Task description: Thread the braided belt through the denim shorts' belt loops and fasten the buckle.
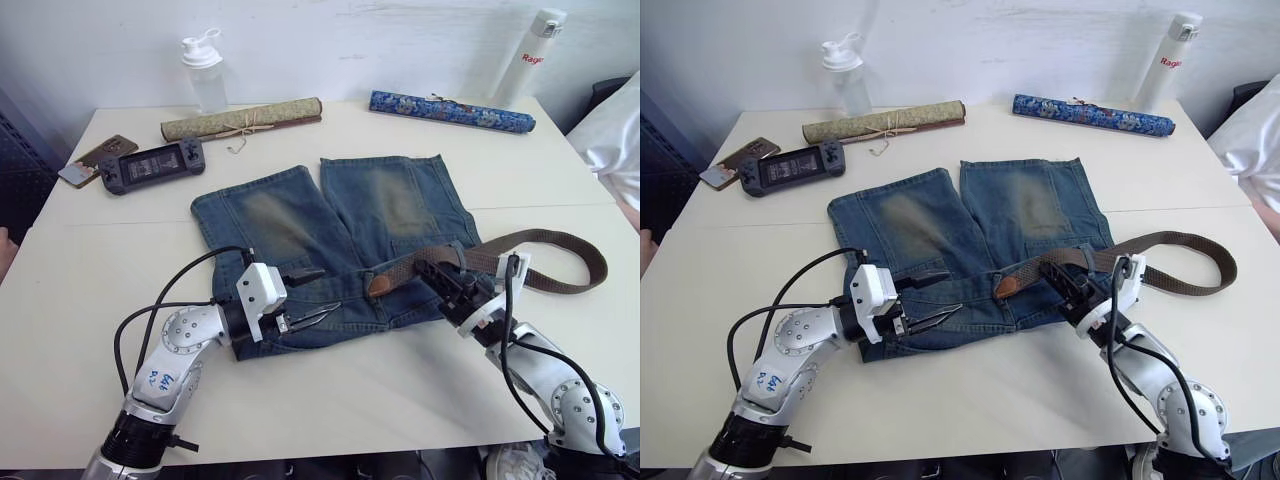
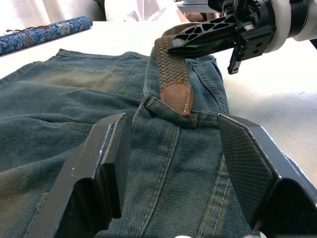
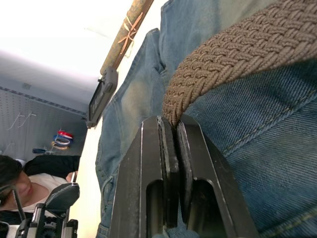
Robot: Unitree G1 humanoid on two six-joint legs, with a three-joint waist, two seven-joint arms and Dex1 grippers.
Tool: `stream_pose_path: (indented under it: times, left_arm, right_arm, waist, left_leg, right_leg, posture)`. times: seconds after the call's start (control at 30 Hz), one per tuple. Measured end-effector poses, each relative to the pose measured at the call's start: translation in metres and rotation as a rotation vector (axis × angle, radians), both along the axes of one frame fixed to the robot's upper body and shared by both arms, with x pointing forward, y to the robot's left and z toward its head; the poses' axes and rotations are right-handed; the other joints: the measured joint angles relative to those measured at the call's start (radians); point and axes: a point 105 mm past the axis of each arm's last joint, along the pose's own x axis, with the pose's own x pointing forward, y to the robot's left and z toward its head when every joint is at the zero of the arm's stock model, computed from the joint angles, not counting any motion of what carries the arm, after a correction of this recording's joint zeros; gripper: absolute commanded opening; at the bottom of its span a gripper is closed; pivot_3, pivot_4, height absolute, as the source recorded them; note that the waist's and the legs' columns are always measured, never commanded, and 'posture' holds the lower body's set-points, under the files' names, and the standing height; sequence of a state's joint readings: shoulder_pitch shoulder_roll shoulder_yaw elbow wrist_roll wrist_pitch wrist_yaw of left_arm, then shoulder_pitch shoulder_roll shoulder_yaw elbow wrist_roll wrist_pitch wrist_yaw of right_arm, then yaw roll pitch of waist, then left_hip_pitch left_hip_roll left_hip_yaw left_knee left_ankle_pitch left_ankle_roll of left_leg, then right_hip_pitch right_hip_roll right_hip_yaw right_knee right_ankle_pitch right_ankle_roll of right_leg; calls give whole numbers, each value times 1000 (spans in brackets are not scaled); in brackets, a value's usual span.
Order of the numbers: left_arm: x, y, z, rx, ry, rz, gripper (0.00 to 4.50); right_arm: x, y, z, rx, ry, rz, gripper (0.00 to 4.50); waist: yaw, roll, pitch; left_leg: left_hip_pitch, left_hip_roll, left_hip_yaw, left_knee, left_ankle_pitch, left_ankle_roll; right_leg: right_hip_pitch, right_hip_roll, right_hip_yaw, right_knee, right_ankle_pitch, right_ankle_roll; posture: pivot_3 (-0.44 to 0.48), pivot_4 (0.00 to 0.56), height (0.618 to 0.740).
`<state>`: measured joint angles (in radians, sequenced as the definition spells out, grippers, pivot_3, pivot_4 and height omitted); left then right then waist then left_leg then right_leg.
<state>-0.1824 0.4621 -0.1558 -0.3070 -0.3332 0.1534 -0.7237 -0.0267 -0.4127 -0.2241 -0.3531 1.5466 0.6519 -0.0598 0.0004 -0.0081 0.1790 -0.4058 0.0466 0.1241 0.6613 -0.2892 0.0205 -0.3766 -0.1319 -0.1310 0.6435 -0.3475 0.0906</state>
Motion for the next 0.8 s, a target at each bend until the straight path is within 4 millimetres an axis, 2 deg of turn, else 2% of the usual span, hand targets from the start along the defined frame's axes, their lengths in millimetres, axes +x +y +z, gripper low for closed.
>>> stream_pose_path:
  times: [0.17,0.37,0.6,0.8]
  left_arm:
    - [0,0,-1,0,9,1,3026]
    - [0,-1,-1,3,10,-7,3026]
    - [0,-1,-2,8,8,-6,3026]
    - [0,-2,-2,3,7,-2,3026]
  right_arm:
    - [3,-8,2,-60,-56,-35,0]
    - [6,-12,-1,-219,-136,-59,0]
    - [6,-1,-10,-350,-203,-43,0]
    - [-2,14,-29,-354,-195,-25,0]
  waist:
    - [1,0,0]
    - [1,0,0]
    - [1,0,0]
    - [-1,0,0]
  left_leg:
    - [0,0,0,0,0,0]
    - [0,0,0,0,0,0]
    - [0,0,0,0,0,0]
    - [0,0,0,0,0,0]
  right_leg:
    - [0,0,0,0,0,0]
    - [0,0,0,0,0,0]
    - [0,0,0,0,0,0]
    - [0,0,0,0,0,0]
  posture:
    - [0,150,717]
    - [0,150,717]
    - [0,150,717]
    - [0,150,717]
